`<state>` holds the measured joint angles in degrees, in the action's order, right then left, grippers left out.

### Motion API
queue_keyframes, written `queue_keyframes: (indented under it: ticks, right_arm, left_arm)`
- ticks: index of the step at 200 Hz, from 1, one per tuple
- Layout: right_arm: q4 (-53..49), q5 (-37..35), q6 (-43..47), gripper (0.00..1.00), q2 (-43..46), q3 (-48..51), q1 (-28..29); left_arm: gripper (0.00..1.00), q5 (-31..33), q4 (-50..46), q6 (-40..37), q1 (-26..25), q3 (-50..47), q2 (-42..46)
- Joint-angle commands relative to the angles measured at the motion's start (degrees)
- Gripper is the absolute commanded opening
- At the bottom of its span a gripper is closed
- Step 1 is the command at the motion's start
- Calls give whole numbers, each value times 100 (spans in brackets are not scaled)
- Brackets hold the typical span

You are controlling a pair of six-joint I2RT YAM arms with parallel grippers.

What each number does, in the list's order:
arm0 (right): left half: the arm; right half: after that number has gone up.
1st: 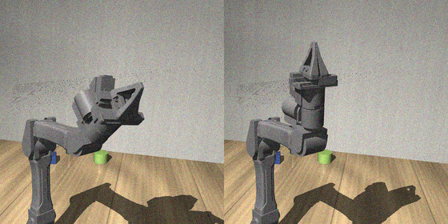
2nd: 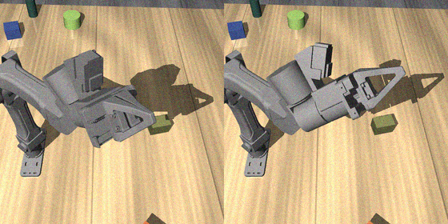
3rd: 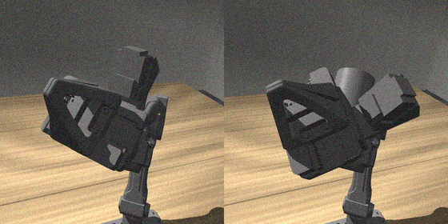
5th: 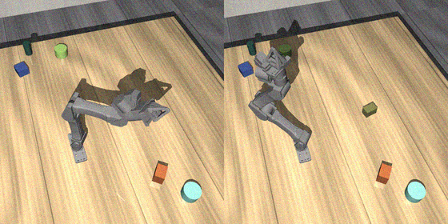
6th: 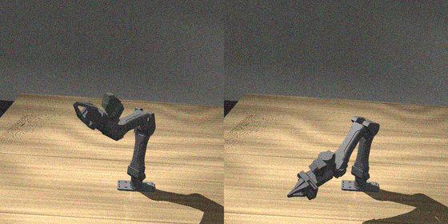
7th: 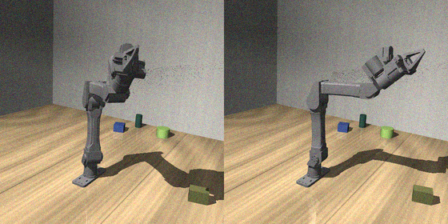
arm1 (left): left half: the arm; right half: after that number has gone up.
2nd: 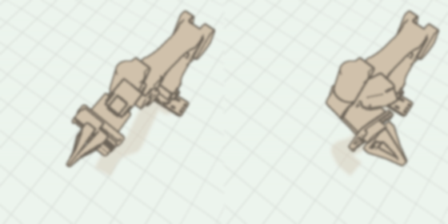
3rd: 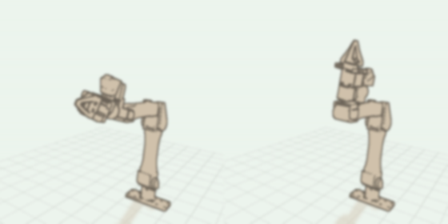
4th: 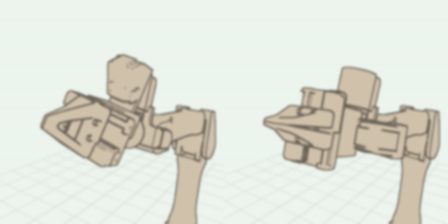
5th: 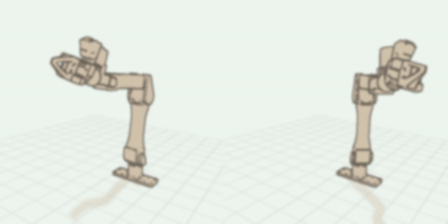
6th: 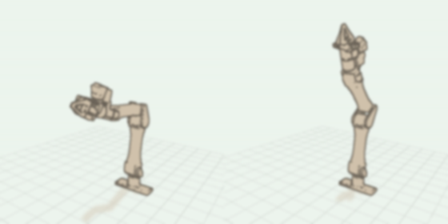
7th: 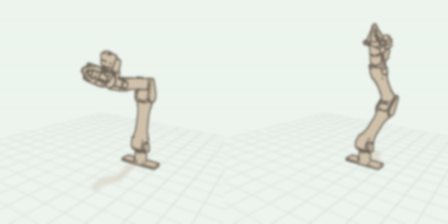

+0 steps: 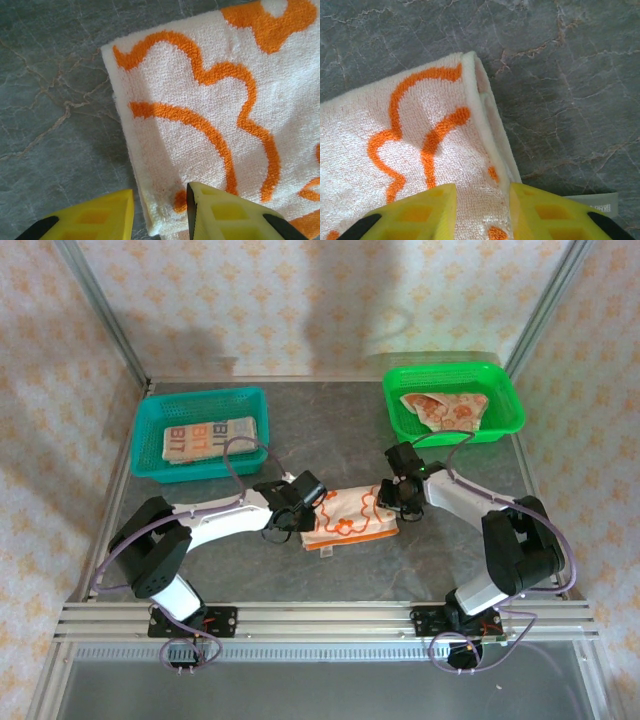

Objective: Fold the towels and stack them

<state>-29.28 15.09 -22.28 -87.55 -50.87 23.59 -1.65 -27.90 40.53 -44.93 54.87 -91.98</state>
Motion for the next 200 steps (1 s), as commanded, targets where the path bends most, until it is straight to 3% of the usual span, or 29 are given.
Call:
queue_keyframes:
  ticks: [1,49,141,200]
  right_arm:
    - [-140,-244,-40,32,4,42,-1]
    - [-214,-549,-66,33,93,81,-39]
    - [-85,-3,-39,28,-88,174,-82]
    - [-144,-11,-68,8,33,192,-78]
  left_arm:
    - [33,-100,-70,130,37,-42,6]
    - [31,-184,3,143,46,-82,-64]
    - [27,-230,72,130,50,-6,-195]
    - [26,-168,11,89,80,85,-184]
